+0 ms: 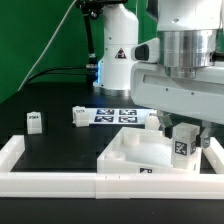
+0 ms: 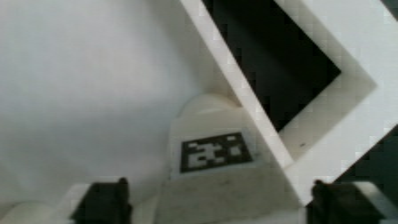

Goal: Assemble one leg

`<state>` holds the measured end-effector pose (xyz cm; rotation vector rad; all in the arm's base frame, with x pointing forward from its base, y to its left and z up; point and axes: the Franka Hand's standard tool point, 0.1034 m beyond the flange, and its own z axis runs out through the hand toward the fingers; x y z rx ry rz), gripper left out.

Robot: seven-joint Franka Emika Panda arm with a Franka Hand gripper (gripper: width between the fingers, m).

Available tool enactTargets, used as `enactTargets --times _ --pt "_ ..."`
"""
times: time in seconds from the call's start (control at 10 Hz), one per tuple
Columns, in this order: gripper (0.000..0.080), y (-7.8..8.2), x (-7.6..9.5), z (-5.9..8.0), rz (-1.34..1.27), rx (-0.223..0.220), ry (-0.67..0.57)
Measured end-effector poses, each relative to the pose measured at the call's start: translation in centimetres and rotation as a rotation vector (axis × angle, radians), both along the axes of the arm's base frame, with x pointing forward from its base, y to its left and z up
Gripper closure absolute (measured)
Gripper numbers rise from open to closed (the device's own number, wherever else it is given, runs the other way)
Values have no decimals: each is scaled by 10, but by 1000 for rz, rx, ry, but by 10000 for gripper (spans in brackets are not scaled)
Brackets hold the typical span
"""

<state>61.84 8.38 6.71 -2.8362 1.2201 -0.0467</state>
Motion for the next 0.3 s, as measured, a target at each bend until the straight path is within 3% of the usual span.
enactTargets --times 0.1,0.2,0.3 --pt "237 0 0 0 0 0 0" --pt "168 0 0 0 0 0 0" --pt "155 0 0 0 0 0 0"
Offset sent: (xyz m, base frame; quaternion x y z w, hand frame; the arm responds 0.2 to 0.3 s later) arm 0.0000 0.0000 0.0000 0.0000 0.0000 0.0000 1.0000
